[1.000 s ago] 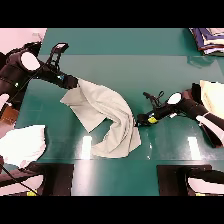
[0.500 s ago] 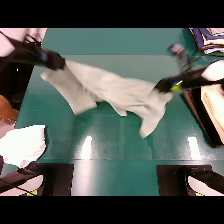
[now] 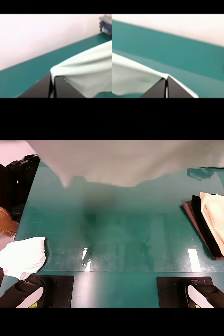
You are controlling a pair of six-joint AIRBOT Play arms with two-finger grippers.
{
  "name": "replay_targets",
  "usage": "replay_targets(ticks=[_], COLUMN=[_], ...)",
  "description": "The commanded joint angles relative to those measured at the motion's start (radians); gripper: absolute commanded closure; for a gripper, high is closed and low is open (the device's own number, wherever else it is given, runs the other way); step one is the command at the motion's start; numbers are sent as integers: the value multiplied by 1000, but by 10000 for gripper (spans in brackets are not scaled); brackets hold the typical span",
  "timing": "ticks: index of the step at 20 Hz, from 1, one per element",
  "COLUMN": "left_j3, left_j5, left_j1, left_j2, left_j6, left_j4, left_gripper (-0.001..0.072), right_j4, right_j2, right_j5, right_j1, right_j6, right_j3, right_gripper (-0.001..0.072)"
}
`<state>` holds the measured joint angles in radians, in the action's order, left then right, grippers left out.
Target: Fold the shirts.
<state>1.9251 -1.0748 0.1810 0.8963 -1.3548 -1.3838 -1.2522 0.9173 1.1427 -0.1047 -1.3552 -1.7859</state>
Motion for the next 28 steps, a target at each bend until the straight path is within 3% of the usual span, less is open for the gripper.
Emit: replay_targets(ticks=[1,6,10,13,17,21,26,28], left_j3=[89,130,-123,-384,-626,-589,-525,-525], left_j5=[-29,-177,-292,-325,-123,112,257,236], left_j1=[-1,-1,-1,-1,-1,-1,-1,-1], left_j2=[-57,-49,34,156,400,631,707,707], left_j6=[2,0,-7,-6,40,72,44,29], left_j4=[27,101,106,113,113,112,112,111], left_gripper=[681,681,681,681,681,680,673,268], right_j4=[-17,-26,-27,-32,-32,-32,-30,-22], right_j2=[-49,-43,150,304,518,659,763,774], right_j5=[12,95,363,396,283,117,87,84], right_j1=[21,21,-3,-32,-35,-35,-35,-35], right_j6=[-1,-13,-55,-54,-54,-63,-79,-79], right_j3=[-99,-113,-70,108,306,304,172,136], right_gripper=[696,697,697,697,697,697,695,694])
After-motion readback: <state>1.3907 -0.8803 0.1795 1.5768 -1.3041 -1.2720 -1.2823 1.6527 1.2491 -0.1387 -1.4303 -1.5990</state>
